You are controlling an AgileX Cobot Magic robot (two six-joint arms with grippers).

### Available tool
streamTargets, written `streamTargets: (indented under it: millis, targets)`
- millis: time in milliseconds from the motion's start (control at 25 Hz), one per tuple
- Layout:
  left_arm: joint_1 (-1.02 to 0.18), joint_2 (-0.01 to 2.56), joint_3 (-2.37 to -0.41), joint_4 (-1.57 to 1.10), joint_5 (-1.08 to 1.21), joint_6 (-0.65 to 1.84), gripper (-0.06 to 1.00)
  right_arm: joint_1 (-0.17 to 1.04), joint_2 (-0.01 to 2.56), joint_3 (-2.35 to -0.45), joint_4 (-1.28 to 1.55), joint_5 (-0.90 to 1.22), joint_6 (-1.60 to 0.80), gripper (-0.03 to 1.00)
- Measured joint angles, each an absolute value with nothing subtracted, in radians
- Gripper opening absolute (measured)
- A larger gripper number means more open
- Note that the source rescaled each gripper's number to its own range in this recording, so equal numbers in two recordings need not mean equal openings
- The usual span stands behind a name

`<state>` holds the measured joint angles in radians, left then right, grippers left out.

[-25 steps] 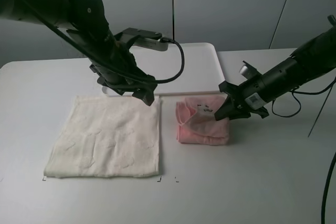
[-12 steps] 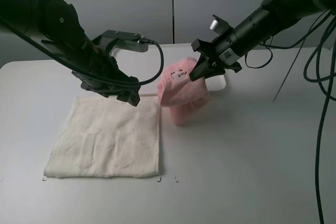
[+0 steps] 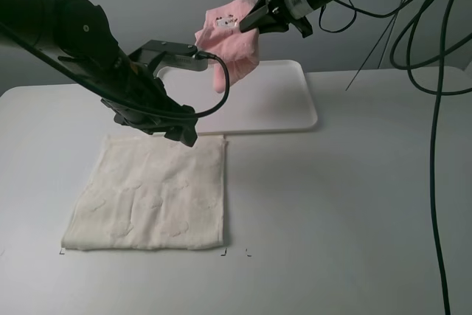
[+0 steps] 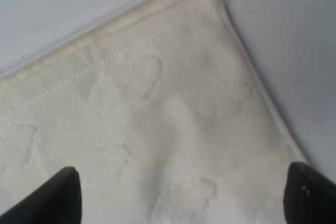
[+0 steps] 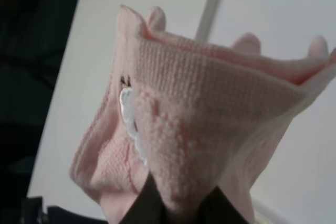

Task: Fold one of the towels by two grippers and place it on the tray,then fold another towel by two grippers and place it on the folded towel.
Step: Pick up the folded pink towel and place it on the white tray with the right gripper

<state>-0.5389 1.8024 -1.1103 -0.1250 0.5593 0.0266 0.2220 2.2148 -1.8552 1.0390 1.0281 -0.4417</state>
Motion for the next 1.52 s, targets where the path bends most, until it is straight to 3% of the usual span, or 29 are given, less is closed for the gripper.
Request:
streamTargets:
  millis: [320,760,840,920,960,1000,1040,1160,1520]
  targets:
    - [-0.539,1.802,-1.11,-0.127,0.556,0.027,0.98,0.245,2.394,-2.004,1.214,1.017,-0.461,0.06]
    - [-0.539,1.802,-1.11,-0.131,0.556,0.027,0.98,0.245,2.564,-2.008,1.028,0.863,-0.468,0.07]
    - [-0.539,1.802,-1.11,-0.131,0.556,0.027,0.98,0.245,2.564,-2.008,1.028,0.844,-0.468,0.18]
    - [-0.539,1.802,-1.11,-0.131,0.556,0.027,0.98,0.245,2.564,-2.008,1.028,0.838,-0.468,0.49]
    - [-0.539,1.802,-1.11,-0.131,0.556,0.027,0.98,0.245,2.564,-2.008,1.026,0.838,-0.468,0.74]
    - [-0.539,1.802,-1.11,-0.133,0.556,0.027,0.98,0.245,2.564,-2.008,1.026,0.844,-0.473,0.89]
    - [-0.539,1.802,-1.11,-0.133,0.558,0.027,0.98,0.245,2.564,-2.008,1.023,0.849,-0.478,0.95]
    - [-0.539,1.802,-1.11,-0.133,0.567,0.027,0.98,0.245,2.559,-2.008,0.952,0.855,-0.478,1.0]
    - [-0.539,1.802,-1.11,-0.131,0.608,0.029,0.98,0.245,2.365,-2.008,0.564,0.847,-0.345,1.0]
